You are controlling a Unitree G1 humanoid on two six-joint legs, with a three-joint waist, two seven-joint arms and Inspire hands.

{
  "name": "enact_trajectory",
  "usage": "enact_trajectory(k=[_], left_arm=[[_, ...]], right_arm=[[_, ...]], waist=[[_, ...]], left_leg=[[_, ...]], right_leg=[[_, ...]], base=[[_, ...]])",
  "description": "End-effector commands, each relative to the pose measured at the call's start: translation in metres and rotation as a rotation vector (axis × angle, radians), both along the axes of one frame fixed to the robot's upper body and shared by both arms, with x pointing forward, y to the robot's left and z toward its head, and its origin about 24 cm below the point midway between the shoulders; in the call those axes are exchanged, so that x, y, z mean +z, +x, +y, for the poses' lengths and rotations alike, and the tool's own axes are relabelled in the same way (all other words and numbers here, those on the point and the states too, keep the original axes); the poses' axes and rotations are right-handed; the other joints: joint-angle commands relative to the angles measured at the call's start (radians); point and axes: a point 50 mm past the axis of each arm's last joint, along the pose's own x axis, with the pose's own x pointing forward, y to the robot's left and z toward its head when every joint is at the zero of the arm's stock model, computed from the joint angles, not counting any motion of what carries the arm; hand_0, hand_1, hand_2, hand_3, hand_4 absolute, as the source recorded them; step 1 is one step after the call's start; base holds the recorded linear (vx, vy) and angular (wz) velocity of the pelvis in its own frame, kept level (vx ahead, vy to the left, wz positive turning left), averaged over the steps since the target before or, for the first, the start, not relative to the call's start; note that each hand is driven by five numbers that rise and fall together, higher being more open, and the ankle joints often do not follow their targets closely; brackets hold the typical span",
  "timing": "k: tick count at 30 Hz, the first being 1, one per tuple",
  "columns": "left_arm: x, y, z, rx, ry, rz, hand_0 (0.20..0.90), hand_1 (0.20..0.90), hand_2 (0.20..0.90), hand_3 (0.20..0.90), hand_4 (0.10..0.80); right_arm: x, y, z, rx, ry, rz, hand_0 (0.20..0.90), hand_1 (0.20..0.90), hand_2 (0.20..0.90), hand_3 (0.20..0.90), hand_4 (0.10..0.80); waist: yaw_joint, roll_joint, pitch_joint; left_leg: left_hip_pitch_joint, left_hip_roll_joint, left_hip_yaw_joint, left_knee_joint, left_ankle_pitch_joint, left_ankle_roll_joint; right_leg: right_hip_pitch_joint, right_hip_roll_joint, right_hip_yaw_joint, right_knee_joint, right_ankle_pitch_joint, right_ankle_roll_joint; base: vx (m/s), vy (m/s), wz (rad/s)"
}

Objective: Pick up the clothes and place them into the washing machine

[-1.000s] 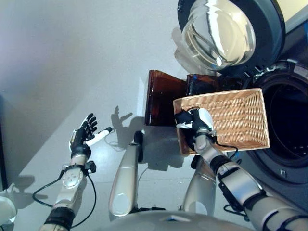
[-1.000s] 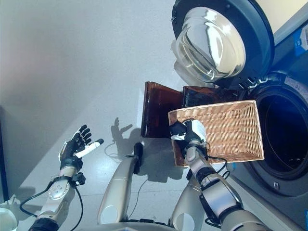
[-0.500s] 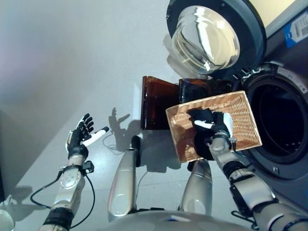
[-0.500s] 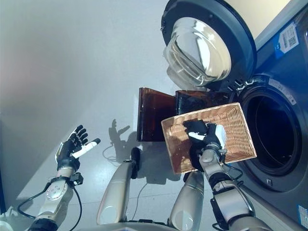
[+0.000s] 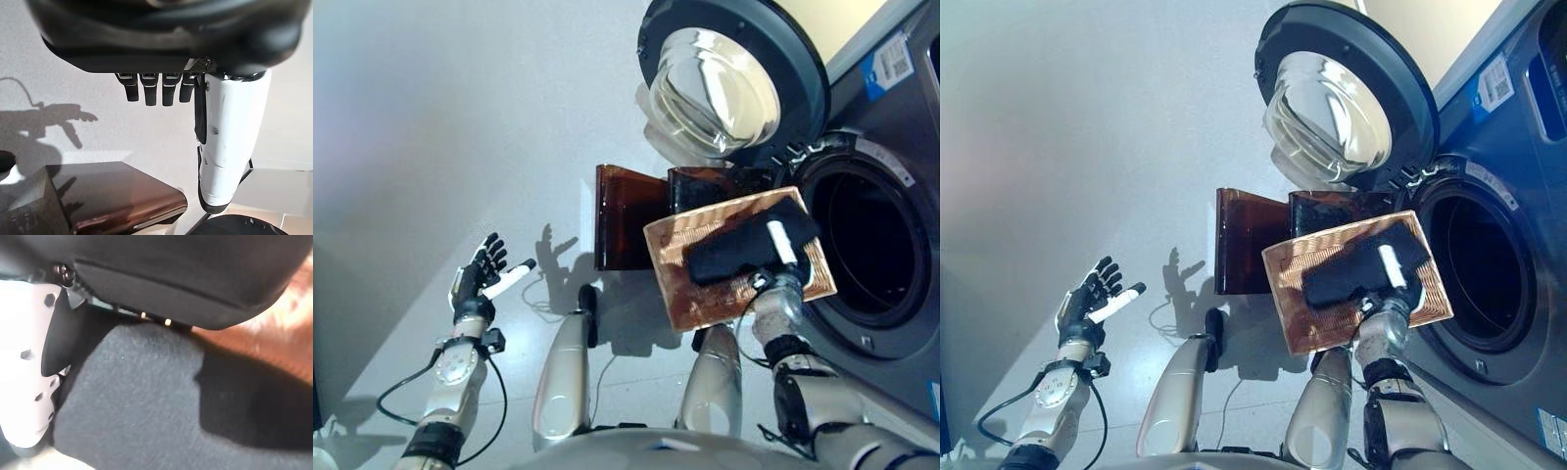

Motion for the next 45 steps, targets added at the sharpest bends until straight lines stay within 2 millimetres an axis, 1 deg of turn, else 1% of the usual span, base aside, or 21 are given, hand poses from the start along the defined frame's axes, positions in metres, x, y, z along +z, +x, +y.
enact_trajectory(k=[1,3,5,6,9,14,17,18,21,24,26,33,36,37,38,39,40,41,42,43,45], left_arm=[[0.007,-0.013,0.023,0.084,0.001,-0.042,0.900,0.900,0.900,0.900,0.800],[0.007,-0.013,0.023,0.086,-0.004,-0.043,0.900,0.900,0.900,0.900,0.800],[0.006,-0.014,0.022,0.091,-0.011,-0.041,0.900,0.900,0.900,0.900,0.800],[0.008,-0.014,0.021,0.083,-0.012,-0.055,0.900,0.900,0.900,0.900,0.800],[0.008,-0.014,0.019,0.078,-0.016,-0.053,0.900,0.900,0.900,0.900,0.800],[0.008,-0.014,0.018,0.072,-0.013,-0.050,0.900,0.900,0.900,0.900,0.800],[0.008,-0.015,0.019,0.075,-0.014,-0.049,0.900,0.900,0.900,0.900,0.800],[0.008,-0.016,0.019,0.069,-0.007,-0.043,0.900,0.900,0.900,0.900,0.800],[0.011,-0.016,0.020,0.064,0.005,-0.045,0.900,0.900,0.900,0.900,0.800],[0.011,-0.018,0.022,0.060,0.022,-0.033,0.900,0.900,0.900,0.900,0.800],[0.010,-0.019,0.023,0.061,0.025,-0.028,0.900,0.900,0.900,0.900,0.800],[0.007,-0.025,0.029,0.045,0.048,0.009,0.900,0.900,0.900,0.900,0.800],[0.010,-0.026,0.029,0.033,0.049,0.001,0.900,0.900,0.900,0.900,0.800],[0.010,-0.026,0.029,0.033,0.047,0.000,0.900,0.900,0.900,0.900,0.800],[0.010,-0.026,0.028,0.027,0.045,-0.003,0.900,0.900,0.900,0.900,0.800],[0.011,-0.025,0.027,0.023,0.042,-0.009,0.900,0.900,0.900,0.900,0.800],[0.011,-0.025,0.026,0.022,0.039,-0.010,0.900,0.900,0.900,0.900,0.800],[0.014,-0.024,0.025,0.012,0.038,-0.020,0.900,0.900,0.900,0.900,0.800],[0.014,-0.024,0.025,0.012,0.036,-0.021,0.900,0.900,0.900,0.900,0.800],[0.016,-0.023,0.024,0.010,0.030,-0.038,0.900,0.900,0.900,0.900,0.800],[0.017,-0.023,0.023,0.006,0.027,-0.042,0.900,0.900,0.900,0.900,0.800]], right_arm=[[0.014,-0.005,-0.021,-0.199,0.094,-0.256,0.200,0.200,0.200,0.200,0.300],[0.016,-0.006,-0.024,-0.240,0.125,-0.286,0.200,0.200,0.200,0.200,0.300],[0.020,-0.007,-0.034,-0.320,0.148,-0.311,0.200,0.200,0.200,0.200,0.300],[0.028,-0.005,-0.040,-0.370,0.167,-0.358,0.200,0.200,0.200,0.200,0.300],[0.034,-0.005,-0.048,-0.428,0.173,-0.387,0.200,0.200,0.200,0.200,0.300],[0.044,-0.007,-0.063,-0.509,0.174,-0.394,0.200,0.200,0.200,0.200,0.300],[0.048,-0.006,-0.067,-0.545,0.186,-0.396,0.200,0.200,0.200,0.200,0.300],[0.051,-0.005,-0.071,-0.579,0.198,-0.388,0.200,0.200,0.200,0.200,0.300],[0.060,-0.004,-0.079,-0.626,0.212,-0.392,0.200,0.200,0.200,0.200,0.300],[0.071,-0.005,-0.091,-0.692,0.225,-0.402,0.200,0.200,0.200,0.200,0.300],[0.074,-0.007,-0.095,-0.717,0.225,-0.398,0.200,0.200,0.200,0.200,0.300],[0.109,-0.012,-0.127,-0.783,0.187,-0.436,0.200,0.200,0.200,0.200,0.300],[0.130,-0.015,-0.142,-0.824,0.167,-0.460,0.200,0.200,0.200,0.200,0.300],[0.131,-0.015,-0.143,-0.824,0.166,-0.460,0.200,0.200,0.200,0.200,0.300],[0.144,-0.016,-0.149,-0.843,0.157,-0.478,0.200,0.200,0.200,0.200,0.300],[0.152,-0.018,-0.154,-0.858,0.148,-0.491,0.200,0.200,0.200,0.200,0.300],[0.154,-0.018,-0.155,-0.859,0.146,-0.491,0.200,0.200,0.200,0.200,0.300],[0.165,-0.023,-0.163,-0.884,0.128,-0.501,0.200,0.200,0.200,0.200,0.300],[0.166,-0.023,-0.163,-0.884,0.126,-0.501,0.200,0.200,0.200,0.200,0.300],[0.174,-0.027,-0.168,-0.912,0.120,-0.518,0.200,0.200,0.200,0.200,0.300],[0.177,-0.030,-0.171,-0.930,0.125,-0.524,0.200,0.200,0.200,0.200,0.300]], waist=[[0.002,0.001,-0.069],[0.002,0.003,-0.069],[0.004,0.007,-0.069],[0.004,0.011,-0.066],[0.002,0.016,-0.061],[-0.004,0.019,-0.048],[-0.003,0.021,-0.047],[0.000,0.025,-0.045],[0.004,0.032,-0.039],[0.003,0.042,-0.036],[0.002,0.045,-0.039],[0.011,0.064,-0.073],[0.018,0.080,-0.081],[0.019,0.081,-0.082],[0.021,0.087,-0.083],[0.022,0.092,-0.084],[0.022,0.094,-0.084],[0.022,0.098,-0.088],[0.022,0.100,-0.088],[0.022,0.105,-0.090],[0.020,0.107,-0.093]], left_leg=[[-0.019,0.053,-0.058,-0.140,0.160,-0.110],[-0.020,0.054,-0.057,-0.137,0.159,-0.111],[-0.024,0.054,-0.059,-0.128,0.155,-0.111],[-0.029,0.054,-0.061,-0.113,0.148,-0.109],[-0.045,0.055,-0.067,-0.071,0.130,-0.105],[-0.073,0.059,-0.080,0.032,0.082,-0.097],[-0.082,0.066,-0.083,0.063,0.065,-0.094],[-0.091,0.068,-0.084,0.094,0.049,-0.088],[-0.112,0.067,-0.087,0.141,0.028,-0.081],[-0.140,0.067,-0.090,0.179,0.012,-0.079],[-0.144,0.066,-0.089,0.179,0.011,-0.078],[-0.141,0.064,-0.073,0.121,0.031,-0.080],[-0.144,0.056,-0.069,0.089,0.047,-0.080],[-0.145,0.056,-0.068,0.087,0.048,-0.080],[-0.149,0.052,-0.067,0.083,0.051,-0.079],[-0.152,0.050,-0.065,0.080,0.055,-0.078],[-0.154,0.049,-0.065,0.079,0.055,-0.078],[-0.156,0.047,-0.064,0.071,0.059,-0.078],[-0.157,0.046,-0.064,0.070,0.060,-0.078],[-0.159,0.045,-0.063,0.065,0.065,-0.078],[-0.159,0.044,-0.060,0.059,0.066,-0.078]], right_leg=[[0.011,-0.053,0.052,0.090,-0.043,0.043],[0.009,-0.053,0.055,0.093,-0.046,0.043],[0.002,-0.051,0.059,0.107,-0.053,0.043],[-0.008,-0.049,0.067,0.124,-0.062,0.041],[-0.028,-0.045,0.080,0.163,-0.085,0.036],[-0.069,-0.034,0.114,0.272,-0.141,0.015],[-0.086,-0.030,0.121,0.303,-0.157,0.011],[-0.104,-0.027,0.131,0.332,-0.172,0.007],[-0.131,-0.021,0.148,0.379,-0.192,0.000],[-0.165,-0.020,0.166,0.420,-0.211,-0.006],[-0.171,-0.019,0.168,0.422,-0.210,-0.006],[-0.189,-0.021,0.171,0.385,-0.190,0.003],[-0.199,-0.023,0.176,0.370,-0.181,0.008],[-0.199,-0.023,0.176,0.370,-0.180,0.009],[-0.202,-0.026,0.179,0.365,-0.177,0.010],[-0.207,-0.029,0.179,0.365,-0.175,0.011],[-0.209,-0.030,0.180,0.365,-0.175,0.011],[-0.211,-0.034,0.179,0.365,-0.176,0.013],[-0.213,-0.034,0.179,0.365,-0.175,0.013],[-0.216,-0.036,0.180,0.367,-0.177,0.014],[-0.217,-0.037,0.181,0.366,-0.177,0.014]], base=[[0.000,0.000,0.00],[0.000,0.000,0.00],[0.000,0.000,0.00],[0.000,0.000,0.00],[-0.006,0.003,-0.02],[-0.013,0.002,-0.04],[0.000,-0.002,-0.05],[-0.019,0.007,-0.07],[-0.034,0.009,-0.15],[-0.038,0.010,-0.03],[-0.012,0.009,-0.07],[0.004,0.001,-0.01],[0.006,0.009,0.00],[0.008,0.012,-0.04],[0.010,0.009,-0.06],[0.000,0.000,0.00],[0.013,0.001,0.06],[0.012,0.000,0.07],[0.030,0.011,0.06],[0.018,0.010,0.06],[0.022,0.008,0.09]])
